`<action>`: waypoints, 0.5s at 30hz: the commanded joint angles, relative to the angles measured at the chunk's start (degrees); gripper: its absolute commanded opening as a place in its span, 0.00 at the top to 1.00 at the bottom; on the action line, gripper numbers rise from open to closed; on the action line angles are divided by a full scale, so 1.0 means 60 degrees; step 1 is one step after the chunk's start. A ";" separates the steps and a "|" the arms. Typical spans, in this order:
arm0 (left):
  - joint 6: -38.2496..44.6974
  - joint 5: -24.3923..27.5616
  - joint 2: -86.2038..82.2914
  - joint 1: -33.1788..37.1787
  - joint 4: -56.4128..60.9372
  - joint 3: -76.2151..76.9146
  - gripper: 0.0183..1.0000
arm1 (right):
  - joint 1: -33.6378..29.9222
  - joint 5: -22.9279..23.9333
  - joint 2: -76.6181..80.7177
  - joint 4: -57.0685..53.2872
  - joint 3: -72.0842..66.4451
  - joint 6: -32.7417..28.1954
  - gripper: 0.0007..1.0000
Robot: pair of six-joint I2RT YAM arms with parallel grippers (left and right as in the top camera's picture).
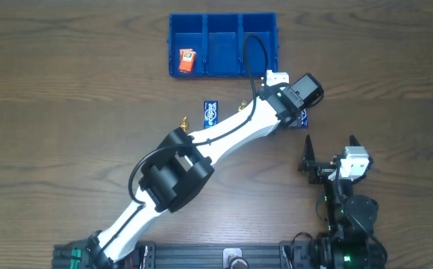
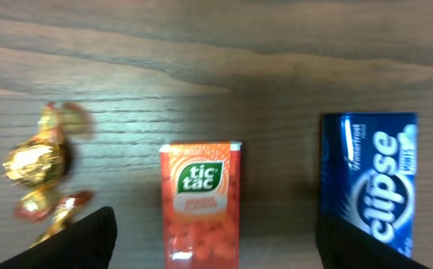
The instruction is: Sort Candies Into Trays
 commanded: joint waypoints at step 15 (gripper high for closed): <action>-0.0280 0.0291 0.0787 0.0164 -0.0164 0.0051 0.42 | -0.0007 -0.0055 -0.0051 -0.0029 -0.0036 0.0095 0.00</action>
